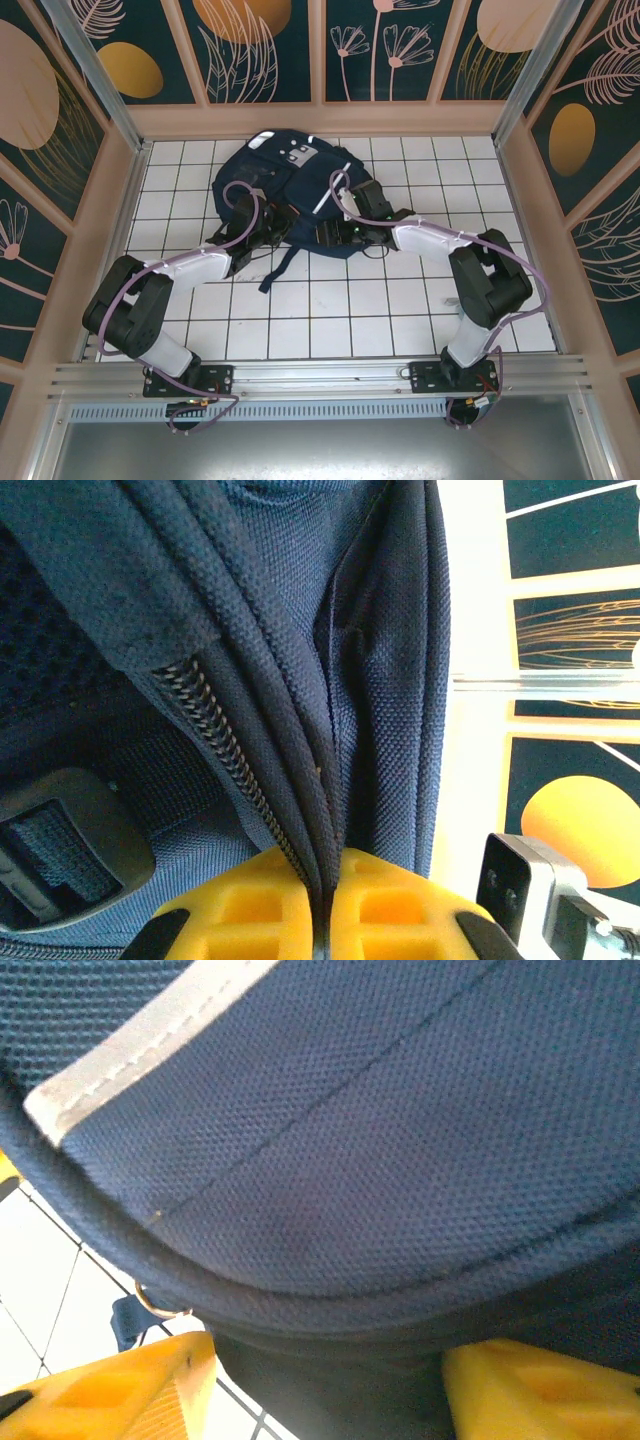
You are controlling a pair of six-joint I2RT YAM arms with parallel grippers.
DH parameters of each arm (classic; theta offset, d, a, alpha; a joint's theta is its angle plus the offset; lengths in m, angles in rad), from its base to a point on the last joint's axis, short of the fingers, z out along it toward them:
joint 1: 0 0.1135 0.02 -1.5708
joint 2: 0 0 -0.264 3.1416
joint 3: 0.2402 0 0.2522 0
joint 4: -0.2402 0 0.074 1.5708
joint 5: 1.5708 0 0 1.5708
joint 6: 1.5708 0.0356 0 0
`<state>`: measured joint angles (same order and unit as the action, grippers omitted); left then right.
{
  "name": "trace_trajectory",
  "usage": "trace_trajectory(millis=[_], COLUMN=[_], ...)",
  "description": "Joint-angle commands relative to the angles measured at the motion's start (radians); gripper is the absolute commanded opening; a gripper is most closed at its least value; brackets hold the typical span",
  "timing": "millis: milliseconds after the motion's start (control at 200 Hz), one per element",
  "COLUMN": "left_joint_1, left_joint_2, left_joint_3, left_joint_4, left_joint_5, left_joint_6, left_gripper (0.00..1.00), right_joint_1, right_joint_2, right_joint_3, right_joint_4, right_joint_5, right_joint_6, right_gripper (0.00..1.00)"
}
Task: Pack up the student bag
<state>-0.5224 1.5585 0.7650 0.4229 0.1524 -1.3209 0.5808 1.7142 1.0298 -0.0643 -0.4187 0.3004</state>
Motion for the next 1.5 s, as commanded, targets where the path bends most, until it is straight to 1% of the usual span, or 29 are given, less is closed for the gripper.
trace_trajectory(millis=[0,50,235,395,490,546,631,661,701,786,941,1071,1141,1206,1286,1491], left_joint_1=[-0.004,-0.002,-0.001,0.003,0.005,0.007,0.007,0.007,0.008,0.005,-0.006,-0.022,-0.027,-0.027,-0.035,-0.06], left_joint_2=[-0.015,-0.017,-0.013,-0.022,-0.027,-0.031,-0.038,-0.039,-0.041,-0.043,-0.032,-0.012,-0.001,0.014,0.038,0.082], left_joint_3=[0.045,0.042,0.007,-0.034,-0.058,-0.068,-0.082,-0.086,-0.091,-0.11,-0.157,-0.17,-0.183,-0.18,-0.162,-0.154], left_joint_4=[0.121,0.112,0.108,0.093,0.084,0.08,0.076,0.078,0.086,0.115,0.214,0.268,0.322,0.362,0.376,0.414], left_joint_5=[0.034,0.025,0.016,0.005,0.001,0.002,0.008,0.014,0.026,0.058,0.111,0.11,0.095,0.084,0.069,0.028], left_joint_6=[0.008,0.013,0.016,0.024,0.031,0.034,0.035,0.033,0.031,0.009,-0.048,-0.086,-0.115,-0.128,-0.144,-0.202], left_gripper=[0.01,0.01,0.01,0.01,0.02,0.05,0.13,0.17,0.25,0.35,0.45,0.45,0.4,0.39,0.38,0.33], right_joint_1=[0.005,0.003,-0.024,-0.028,-0.028,-0.028,-0.028,-0.029,-0.028,-0.027,-0.027,-0.028,-0.028,-0.027,-0.025,-0.024], right_joint_2=[-0.025,-0.052,-0.129,-0.173,-0.183,-0.181,-0.164,-0.156,-0.146,-0.13,-0.127,-0.131,-0.131,-0.133,-0.134,-0.149], right_joint_3=[-0.043,-0.072,-0.17,-0.2,-0.207,-0.199,-0.174,-0.165,-0.155,-0.142,-0.144,-0.14,-0.137,-0.137,-0.14,-0.144], right_joint_4=[0.243,0.306,0.544,0.565,0.577,0.573,0.547,0.538,0.519,0.492,0.5,0.506,0.506,0.509,0.515,0.519], right_joint_5=[-0.161,-0.189,-0.207,-0.098,-0.071,-0.057,-0.056,-0.058,-0.056,-0.061,-0.071,-0.079,-0.087,-0.096,-0.105,-0.107], right_joint_6=[0.112,0.158,0.336,0.363,0.368,0.366,0.345,0.33,0.31,0.286,0.29,0.29,0.289,0.29,0.295,0.303], right_gripper=[0.58,0.57,0.53,0.52,0.52,0.52,0.52,0.52,0.52,0.52,0.52,0.52,0.52,0.52,0.52,0.51])
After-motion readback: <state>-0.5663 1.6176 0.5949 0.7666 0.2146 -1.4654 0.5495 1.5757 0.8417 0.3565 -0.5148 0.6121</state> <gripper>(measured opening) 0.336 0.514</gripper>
